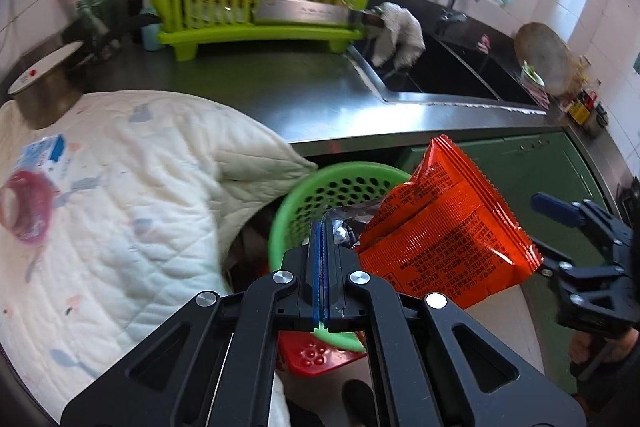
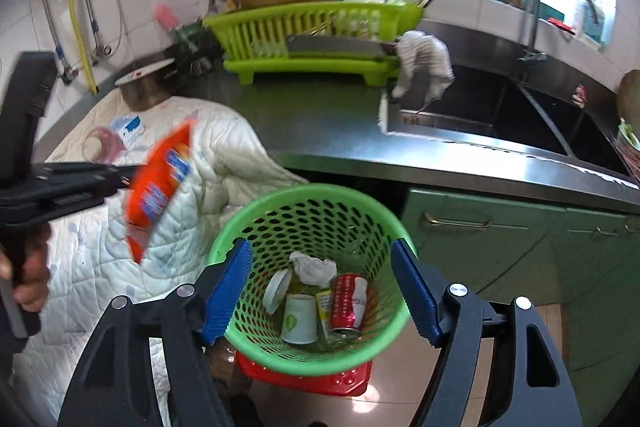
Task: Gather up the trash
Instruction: 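Carry the tissue and orange bag over the green basket and open both tools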
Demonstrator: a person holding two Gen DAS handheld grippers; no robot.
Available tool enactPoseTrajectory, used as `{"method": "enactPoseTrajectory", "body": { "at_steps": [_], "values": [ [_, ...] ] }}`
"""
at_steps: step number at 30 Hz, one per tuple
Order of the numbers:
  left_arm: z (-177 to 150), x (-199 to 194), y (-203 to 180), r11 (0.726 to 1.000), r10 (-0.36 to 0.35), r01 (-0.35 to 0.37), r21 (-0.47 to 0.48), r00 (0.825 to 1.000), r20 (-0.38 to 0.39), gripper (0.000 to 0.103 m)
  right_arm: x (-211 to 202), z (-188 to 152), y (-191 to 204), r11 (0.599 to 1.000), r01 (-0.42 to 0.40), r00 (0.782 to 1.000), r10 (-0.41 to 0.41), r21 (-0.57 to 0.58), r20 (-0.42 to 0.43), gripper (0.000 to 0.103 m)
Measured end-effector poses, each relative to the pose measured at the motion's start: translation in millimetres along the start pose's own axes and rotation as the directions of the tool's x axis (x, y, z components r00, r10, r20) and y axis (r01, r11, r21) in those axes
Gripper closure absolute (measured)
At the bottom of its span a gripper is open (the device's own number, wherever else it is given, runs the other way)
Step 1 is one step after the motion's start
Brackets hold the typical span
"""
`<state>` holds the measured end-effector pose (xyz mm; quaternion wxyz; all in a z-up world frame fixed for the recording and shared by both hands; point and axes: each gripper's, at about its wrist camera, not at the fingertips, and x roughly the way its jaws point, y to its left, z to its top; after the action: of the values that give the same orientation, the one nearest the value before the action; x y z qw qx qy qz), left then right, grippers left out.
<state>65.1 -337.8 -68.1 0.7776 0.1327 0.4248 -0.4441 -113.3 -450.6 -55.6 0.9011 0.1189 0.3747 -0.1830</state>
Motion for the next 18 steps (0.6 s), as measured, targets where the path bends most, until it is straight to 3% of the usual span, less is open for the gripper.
{"method": "enactPoseTrajectory", "body": {
  "at_steps": [14,15,17,18],
  "values": [
    [-3,50,-35,0.999,-0.046,0.046,-0.001,0.992,-0.119,0.1,-25,-9,-26,0.998,0.03,0.999,-0.032,0.06,0.034,0.028],
    [-4,52,-34,0.999,-0.048,0.048,-0.01,0.991,-0.126,0.097,-26,-9,-27,0.998,0.028,0.999,-0.03,0.059,0.034,0.028],
    [-5,51,-31,0.999,-0.048,0.045,-0.027,0.991,-0.123,0.065,-27,-9,-26,0.998,0.025,0.999,-0.027,0.057,0.037,0.028],
    [-6,50,-31,0.999,-0.047,0.044,-0.03,0.992,-0.117,0.06,-27,-9,-25,0.998,0.023,0.999,-0.026,0.056,0.038,0.028]
  ]
}}
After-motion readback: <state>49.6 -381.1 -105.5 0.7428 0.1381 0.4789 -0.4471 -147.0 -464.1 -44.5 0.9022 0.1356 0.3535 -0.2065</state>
